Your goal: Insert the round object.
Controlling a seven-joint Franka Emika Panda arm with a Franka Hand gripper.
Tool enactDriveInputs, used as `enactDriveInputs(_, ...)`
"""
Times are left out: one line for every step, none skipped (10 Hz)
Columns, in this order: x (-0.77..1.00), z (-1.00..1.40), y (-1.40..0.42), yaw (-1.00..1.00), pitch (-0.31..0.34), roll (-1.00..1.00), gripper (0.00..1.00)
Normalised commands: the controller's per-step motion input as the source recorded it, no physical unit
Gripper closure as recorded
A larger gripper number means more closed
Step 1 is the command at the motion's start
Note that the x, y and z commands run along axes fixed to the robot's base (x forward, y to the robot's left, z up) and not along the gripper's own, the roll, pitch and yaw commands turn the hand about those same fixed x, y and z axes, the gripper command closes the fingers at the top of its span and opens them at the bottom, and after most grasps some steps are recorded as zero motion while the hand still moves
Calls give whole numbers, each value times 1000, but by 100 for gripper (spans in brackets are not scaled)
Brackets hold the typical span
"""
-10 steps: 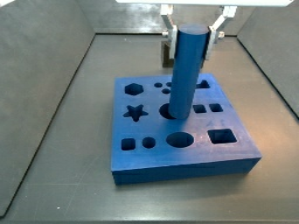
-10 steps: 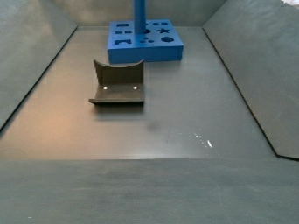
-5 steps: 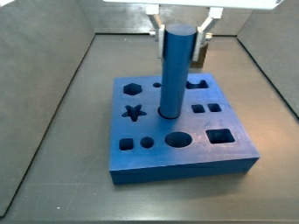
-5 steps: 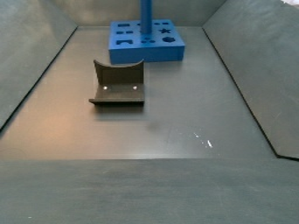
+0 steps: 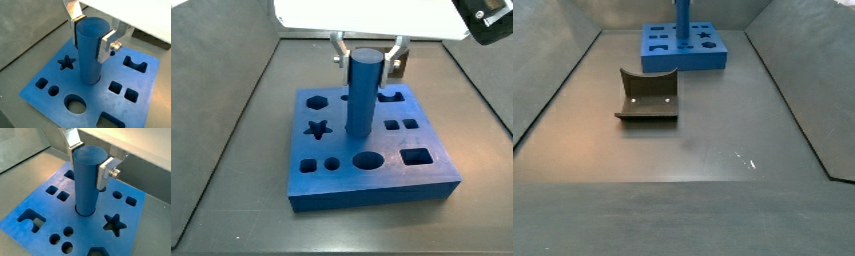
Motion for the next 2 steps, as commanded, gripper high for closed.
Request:
enactDriveInputs(0, -11, 0, 0, -51, 0, 100)
enactDriveInputs(0, -54, 0, 0, -100, -7, 100)
